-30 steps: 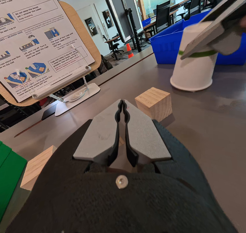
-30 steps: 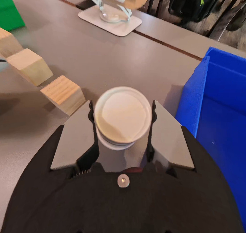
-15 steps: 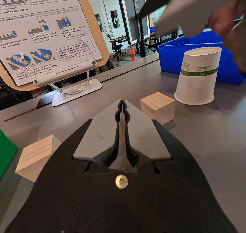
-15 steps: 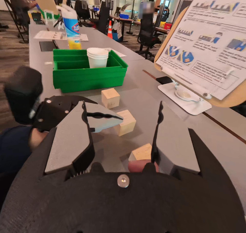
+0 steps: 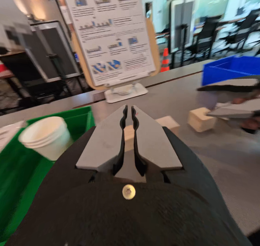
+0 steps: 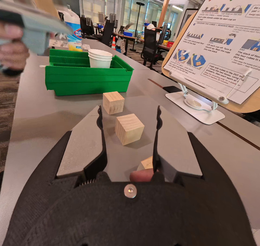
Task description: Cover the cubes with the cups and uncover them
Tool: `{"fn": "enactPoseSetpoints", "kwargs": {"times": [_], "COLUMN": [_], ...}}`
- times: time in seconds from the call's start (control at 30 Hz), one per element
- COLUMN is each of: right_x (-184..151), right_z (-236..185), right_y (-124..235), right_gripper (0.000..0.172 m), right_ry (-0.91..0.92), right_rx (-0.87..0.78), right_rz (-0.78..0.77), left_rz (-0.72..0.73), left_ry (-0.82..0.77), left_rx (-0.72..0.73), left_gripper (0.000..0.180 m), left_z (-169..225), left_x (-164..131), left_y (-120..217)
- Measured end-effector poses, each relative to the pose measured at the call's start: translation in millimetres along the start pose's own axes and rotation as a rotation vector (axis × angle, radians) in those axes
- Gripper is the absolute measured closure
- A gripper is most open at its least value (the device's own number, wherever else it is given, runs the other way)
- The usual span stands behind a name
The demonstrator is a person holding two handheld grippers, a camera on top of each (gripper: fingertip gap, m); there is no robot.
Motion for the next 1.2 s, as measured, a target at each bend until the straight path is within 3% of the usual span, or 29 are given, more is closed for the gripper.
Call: {"fn": "enactPoseSetpoints", "kwargs": {"times": [0.07,0.13,0.27,0.33,0.7,0.97,1.2], "right_x": [-7,-15,-25,-27,-31,-34,-33], "right_z": [-1,-6,-13,-13,-9,-17,-15], "right_y": [-3,-8,-13,-14,-15,-17,-15], "right_gripper": [0.099,0.099,0.1,0.101,0.105,0.107,0.108], "right_ry": [-0.011,-0.014,0.002,0.016,0.001,0.035,0.039], "right_rx": [0.004,0.018,0.029,0.02,0.014,0.028,0.02], "right_rz": [-0.022,-0.052,-0.085,-0.095,-0.116,-0.133,-0.13], "left_rz": [-0.075,-0.199,-0.552,-0.655,-0.6,-0.621,-0.632], "left_ry": [-0.055,-0.101,-0.059,-0.109,-0.056,-0.063,-0.04], "left_rx": [0.127,0.217,0.221,0.282,0.248,0.26,0.258], "left_gripper": [0.167,0.163,0.149,0.149,0.18,0.172,0.179], "left_z": [-56,-107,-157,-176,-176,-177,-179], "left_x": [11,4,-54,-73,-69,-73,-76], "left_y": [-15,-36,-65,-69,-86,-85,-83]}}
Point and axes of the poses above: each gripper's, where its closed fingertips meet, y back along the fingers, x out of its top, z = x × y across the jaws, the point moved 1 cm from there along y, back along the fingers, and after that the axes turned 5 degrees about y, right-handed, at the moved point
